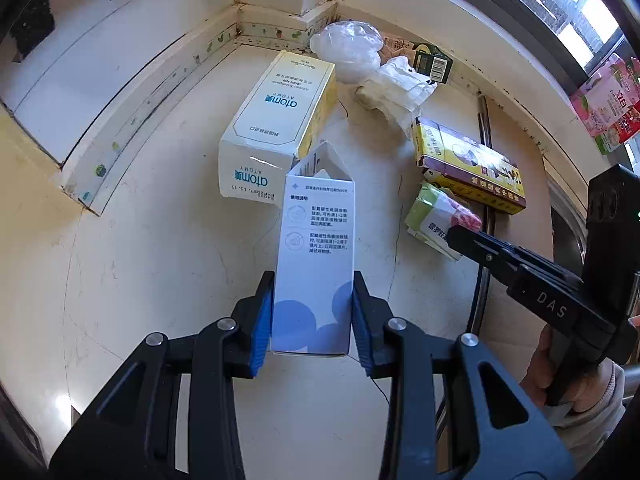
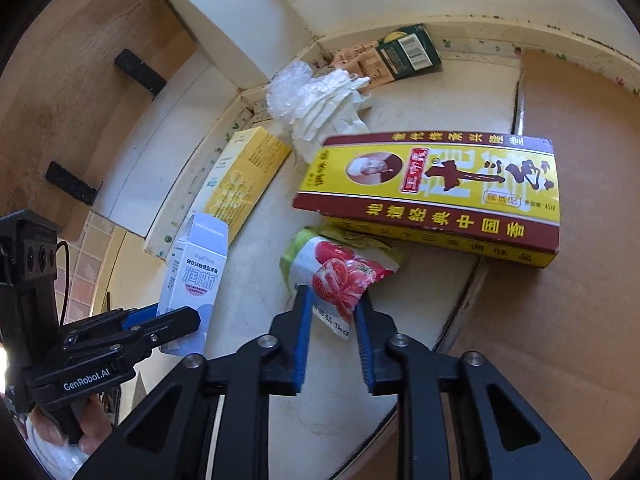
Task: Collect trash
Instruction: 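Grasp the white milk carton with the left gripper while the right grasps the green-red snack pouch, then carry the milk carton and snack pouch down over the trash bin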
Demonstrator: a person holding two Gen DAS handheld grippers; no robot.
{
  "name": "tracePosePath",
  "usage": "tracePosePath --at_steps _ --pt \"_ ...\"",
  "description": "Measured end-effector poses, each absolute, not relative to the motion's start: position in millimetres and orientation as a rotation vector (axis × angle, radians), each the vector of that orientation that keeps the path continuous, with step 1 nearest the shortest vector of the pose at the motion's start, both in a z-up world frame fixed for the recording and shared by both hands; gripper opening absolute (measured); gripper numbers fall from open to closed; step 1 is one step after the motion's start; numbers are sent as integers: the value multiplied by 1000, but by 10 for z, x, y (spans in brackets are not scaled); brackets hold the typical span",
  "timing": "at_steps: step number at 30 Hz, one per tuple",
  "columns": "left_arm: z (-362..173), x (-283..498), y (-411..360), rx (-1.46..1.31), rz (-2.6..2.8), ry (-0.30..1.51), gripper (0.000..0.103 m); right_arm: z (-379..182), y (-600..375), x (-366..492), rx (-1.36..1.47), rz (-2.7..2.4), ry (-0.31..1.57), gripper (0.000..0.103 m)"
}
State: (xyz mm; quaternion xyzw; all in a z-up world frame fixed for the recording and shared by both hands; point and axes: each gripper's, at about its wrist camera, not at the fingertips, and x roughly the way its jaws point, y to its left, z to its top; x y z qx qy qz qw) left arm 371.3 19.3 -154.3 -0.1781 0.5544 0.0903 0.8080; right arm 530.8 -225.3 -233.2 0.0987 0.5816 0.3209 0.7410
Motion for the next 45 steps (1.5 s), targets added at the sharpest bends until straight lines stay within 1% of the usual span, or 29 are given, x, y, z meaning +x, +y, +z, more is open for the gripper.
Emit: tracePosePath --at_steps 1,3,5,11,16,22,27,32,37,42,45 --pt "-1525 3675 211 -382 194 1181 32 -2311 -2245 5281 214 711 1264 14" --pt "-1481 3587 244 -382 194 1172 32 -2245 -2235 5203 209 727 1241 7" --pt "-1432 3489 274 -380 192 1161 32 -2164 -2240 5107 195 728 1218 3" --pt "-1246 3049 304 -370 166 1121 32 -1875 -2230 4715 195 731 1172 3" --pt "-1091 2510 294 -334 123 1090 32 -1555 -2202 4143 199 712 1125 3" --pt "-983 1788 298 -289 66 1072 32 -1184 -2137 3200 211 669 1070 3" --pt "-1037 1200 325 -272 16 1086 32 -1050 -2010 2350 203 629 1064 3" --pt "-1169 634 321 -240 -34 1103 32 -1089 -1837 1571 179 590 1075 3" --pt "-1435 188 283 -204 -70 1145 32 -1237 -1683 877 145 564 1104 3" --pt "-1775 -70 208 -200 -89 1215 32 -1525 -1515 343 76 544 1175 3" --pt "-2014 -173 116 -172 -90 1243 32 -1750 -1446 168 49 535 1219 3"
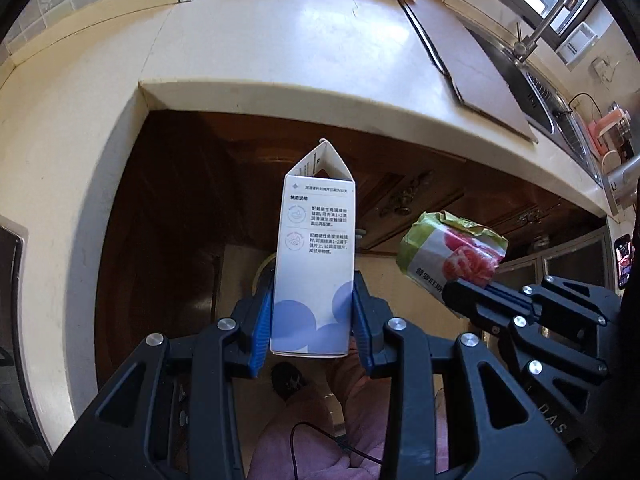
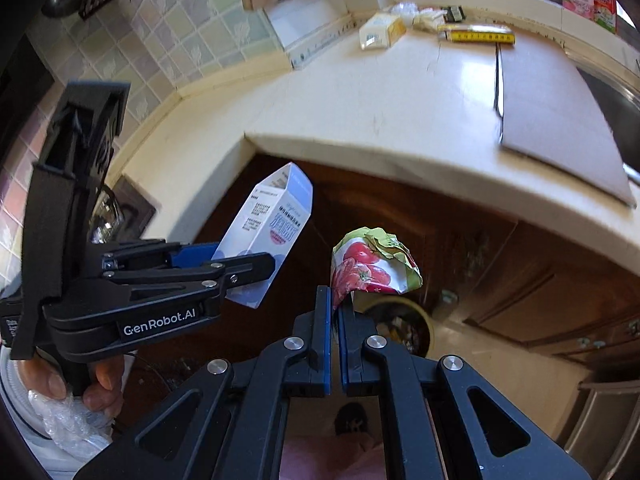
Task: Collect trash
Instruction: 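Carry the milk carton and snack pouch down over the trash bin, then open both grippers to drop the carton and pouch into the bin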
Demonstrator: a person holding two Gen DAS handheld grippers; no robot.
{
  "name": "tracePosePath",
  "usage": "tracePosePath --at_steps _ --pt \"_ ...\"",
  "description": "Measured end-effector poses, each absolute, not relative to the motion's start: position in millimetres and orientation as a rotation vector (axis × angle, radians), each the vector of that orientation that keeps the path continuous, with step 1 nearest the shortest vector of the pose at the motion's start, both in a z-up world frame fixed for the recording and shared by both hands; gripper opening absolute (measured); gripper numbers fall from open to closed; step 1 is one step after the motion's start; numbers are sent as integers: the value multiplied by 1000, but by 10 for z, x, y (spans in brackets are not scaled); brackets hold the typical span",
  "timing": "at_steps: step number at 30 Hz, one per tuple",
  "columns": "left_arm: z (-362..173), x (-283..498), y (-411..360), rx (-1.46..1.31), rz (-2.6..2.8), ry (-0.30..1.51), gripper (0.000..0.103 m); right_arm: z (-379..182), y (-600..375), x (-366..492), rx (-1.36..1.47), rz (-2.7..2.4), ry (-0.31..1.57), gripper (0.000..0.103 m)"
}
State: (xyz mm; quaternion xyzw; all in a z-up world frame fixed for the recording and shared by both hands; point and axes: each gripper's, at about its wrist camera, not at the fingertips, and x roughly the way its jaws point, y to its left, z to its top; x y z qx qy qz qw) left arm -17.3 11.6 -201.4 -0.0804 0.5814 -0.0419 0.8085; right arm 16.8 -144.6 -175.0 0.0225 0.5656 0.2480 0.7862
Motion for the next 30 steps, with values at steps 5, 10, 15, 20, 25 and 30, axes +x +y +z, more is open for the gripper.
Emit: tracePosePath --at_steps 5,10,15,20,25,30 --pt "-2532 -269 40 -163 -81 1314 32 -2271 -1425 -18 71 507 1320 3" --pt "-3224 -287 21 -179 -47 1402 32 -2965 -1453 -125 96 478 1427 3" --pt "-3967 -202 69 -220 -11 1442 32 -3772 -1495 -73 128 445 1502 3" --pt "-4779 -73 200 -290 16 1483 32 -4628 -1535 46 150 415 1558 3" --pt "-5468 50 320 -318 41 1525 32 -5410 -1466 154 138 417 1604 3" --pt "-5896 130 438 -310 67 1587 66 -6014 -1328 353 134 422 1671 15"
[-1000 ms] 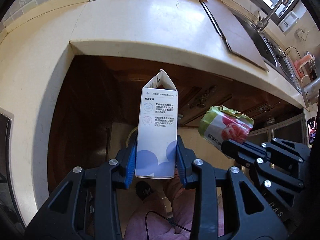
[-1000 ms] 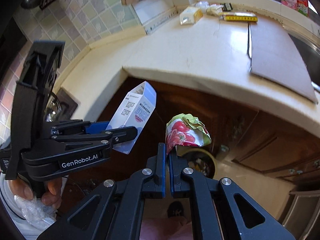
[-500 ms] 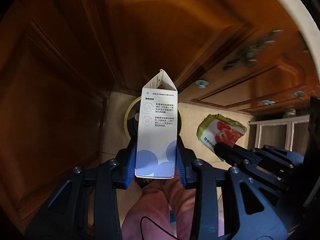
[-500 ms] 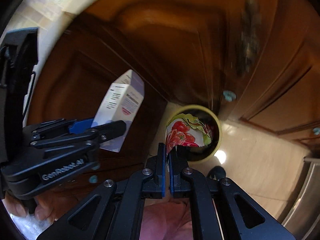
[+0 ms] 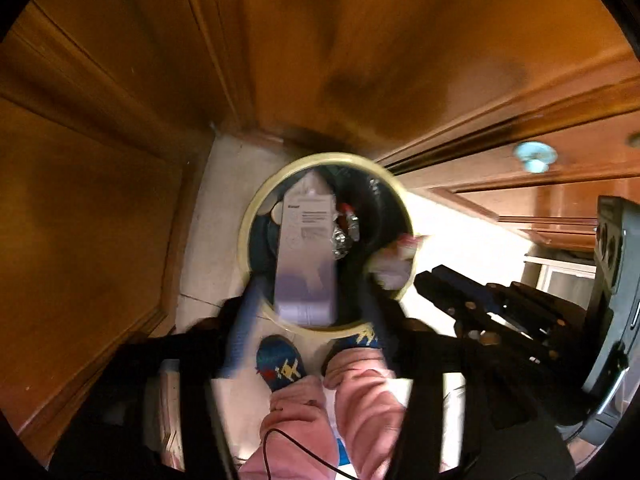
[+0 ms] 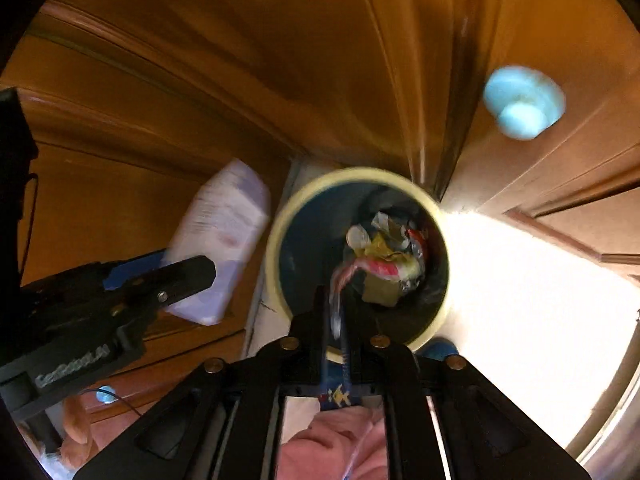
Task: Collect trash
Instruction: 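Open both grippers to drop the carton and pouch into the bin, then raise both tools back up toward the counter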
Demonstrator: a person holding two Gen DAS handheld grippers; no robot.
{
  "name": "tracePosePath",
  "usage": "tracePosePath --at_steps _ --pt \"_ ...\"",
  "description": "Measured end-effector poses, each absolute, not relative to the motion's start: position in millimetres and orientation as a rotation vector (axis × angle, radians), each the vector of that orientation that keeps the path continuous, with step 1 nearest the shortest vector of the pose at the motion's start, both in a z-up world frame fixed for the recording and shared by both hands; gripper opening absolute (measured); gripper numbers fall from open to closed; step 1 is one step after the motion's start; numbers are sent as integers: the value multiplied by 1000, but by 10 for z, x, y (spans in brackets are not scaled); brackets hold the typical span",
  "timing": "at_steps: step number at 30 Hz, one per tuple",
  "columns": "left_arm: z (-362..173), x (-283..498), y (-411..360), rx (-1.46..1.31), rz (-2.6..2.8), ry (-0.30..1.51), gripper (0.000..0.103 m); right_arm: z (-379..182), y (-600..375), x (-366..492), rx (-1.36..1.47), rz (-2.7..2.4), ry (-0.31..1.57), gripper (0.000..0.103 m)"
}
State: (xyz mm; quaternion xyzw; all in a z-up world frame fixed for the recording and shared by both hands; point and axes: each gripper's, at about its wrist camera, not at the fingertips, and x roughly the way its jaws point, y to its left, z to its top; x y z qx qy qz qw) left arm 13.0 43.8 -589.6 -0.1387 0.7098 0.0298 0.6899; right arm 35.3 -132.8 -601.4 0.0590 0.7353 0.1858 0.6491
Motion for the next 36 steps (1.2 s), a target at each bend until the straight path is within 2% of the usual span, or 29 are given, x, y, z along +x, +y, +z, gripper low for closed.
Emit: tracePosePath --at_steps 1,3,10,15,22,36 --pt "-5939 134 454 -303 69 1590 71 -6092 -1324 354 143 420 1680 20" --pt "-5989 133 484 -287 72 1598 72 -6197 -1320 343 167 414 1684 36" --pt "-6082 136 493 -264 117 1597 73 -6171 -1348 319 184 390 1683 37" --pt "-5796 131 470 -240 129 1578 73 -5868 -1470 279 189 379 1670 37" --pt "-5130 101 371 -222 109 1555 73 -5248 -1659 310 209 365 1623 37" --pt "-3006 -50 4 -123 -11 1397 73 -3072 -1923 114 205 380 1454 37"
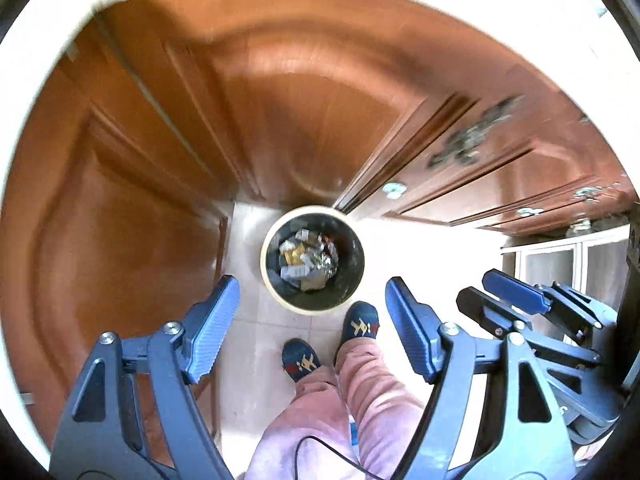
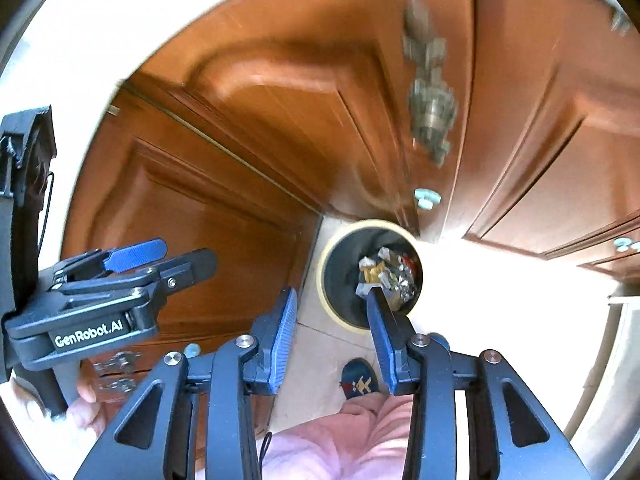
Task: Collect trash
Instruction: 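Raise both tools back up toward the counter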
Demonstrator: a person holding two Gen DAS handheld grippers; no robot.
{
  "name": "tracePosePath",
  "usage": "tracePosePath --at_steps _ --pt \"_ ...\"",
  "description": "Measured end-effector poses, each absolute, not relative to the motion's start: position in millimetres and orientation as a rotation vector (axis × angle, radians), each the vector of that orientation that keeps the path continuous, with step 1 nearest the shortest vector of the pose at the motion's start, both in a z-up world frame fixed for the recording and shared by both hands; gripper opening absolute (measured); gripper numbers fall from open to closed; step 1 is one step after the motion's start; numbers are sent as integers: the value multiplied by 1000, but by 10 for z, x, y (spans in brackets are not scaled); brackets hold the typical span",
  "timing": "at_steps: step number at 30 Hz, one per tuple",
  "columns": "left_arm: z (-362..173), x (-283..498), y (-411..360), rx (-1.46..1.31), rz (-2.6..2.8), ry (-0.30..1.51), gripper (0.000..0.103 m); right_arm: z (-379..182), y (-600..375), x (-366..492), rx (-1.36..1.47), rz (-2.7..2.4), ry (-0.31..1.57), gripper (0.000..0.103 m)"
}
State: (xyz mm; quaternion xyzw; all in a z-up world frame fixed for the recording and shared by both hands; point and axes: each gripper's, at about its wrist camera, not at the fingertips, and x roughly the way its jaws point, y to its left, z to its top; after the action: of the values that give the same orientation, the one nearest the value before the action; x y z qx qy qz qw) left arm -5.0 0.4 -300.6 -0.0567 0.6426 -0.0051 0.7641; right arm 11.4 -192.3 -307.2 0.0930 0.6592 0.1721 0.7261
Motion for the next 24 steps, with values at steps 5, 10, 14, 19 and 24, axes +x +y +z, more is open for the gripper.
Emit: tracePosePath --at_steps 5,10,14,19,24 --pt "-2307 -63 -23 -89 -38 1305 73 -2363 -1979 60 196 391 1360 37" --pt "-1630 -39 0 -56 -63 1196 73 -1673 -1973 80 178 395 1239 37" --pt "-1206 1 6 -30 -84 1110 73 -1216 -1983 129 161 390 1142 37" --pt "-749 152 51 -11 -97 1023 73 -741 -2015 275 158 380 1051 37" --pt "-388 421 80 -2 -98 977 73 -332 -2026 543 160 373 971 37"
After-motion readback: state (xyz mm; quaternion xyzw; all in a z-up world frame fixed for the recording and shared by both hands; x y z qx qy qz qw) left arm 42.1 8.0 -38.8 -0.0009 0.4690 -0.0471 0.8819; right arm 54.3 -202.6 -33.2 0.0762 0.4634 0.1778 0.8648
